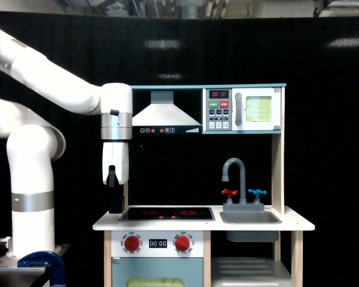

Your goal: Turn on the faucet

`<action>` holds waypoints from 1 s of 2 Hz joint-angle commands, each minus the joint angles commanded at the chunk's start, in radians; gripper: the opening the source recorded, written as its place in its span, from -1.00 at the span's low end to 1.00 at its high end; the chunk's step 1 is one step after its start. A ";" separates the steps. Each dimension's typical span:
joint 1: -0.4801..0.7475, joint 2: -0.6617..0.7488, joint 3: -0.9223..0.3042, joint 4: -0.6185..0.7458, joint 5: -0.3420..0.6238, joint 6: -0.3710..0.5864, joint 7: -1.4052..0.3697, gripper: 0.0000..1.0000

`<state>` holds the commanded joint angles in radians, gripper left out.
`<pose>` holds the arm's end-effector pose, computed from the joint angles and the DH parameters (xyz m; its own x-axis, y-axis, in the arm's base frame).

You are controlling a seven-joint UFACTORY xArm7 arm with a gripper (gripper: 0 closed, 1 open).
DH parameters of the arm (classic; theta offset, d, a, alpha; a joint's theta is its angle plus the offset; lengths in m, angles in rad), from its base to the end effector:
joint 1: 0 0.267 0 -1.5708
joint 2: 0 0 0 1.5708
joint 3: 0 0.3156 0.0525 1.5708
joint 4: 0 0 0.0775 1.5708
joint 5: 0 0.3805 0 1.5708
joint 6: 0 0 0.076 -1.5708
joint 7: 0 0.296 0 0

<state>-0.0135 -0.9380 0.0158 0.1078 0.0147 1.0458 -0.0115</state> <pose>0.2207 -0.0001 0.0763 1.0000 0.0000 0.0000 0.0000 -1.0000 0.0000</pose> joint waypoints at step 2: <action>0.119 0.131 -0.100 0.033 -0.037 -0.195 -0.323 1.00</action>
<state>0.1060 -0.8070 -0.0843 0.1408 -0.0226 0.8506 -0.3343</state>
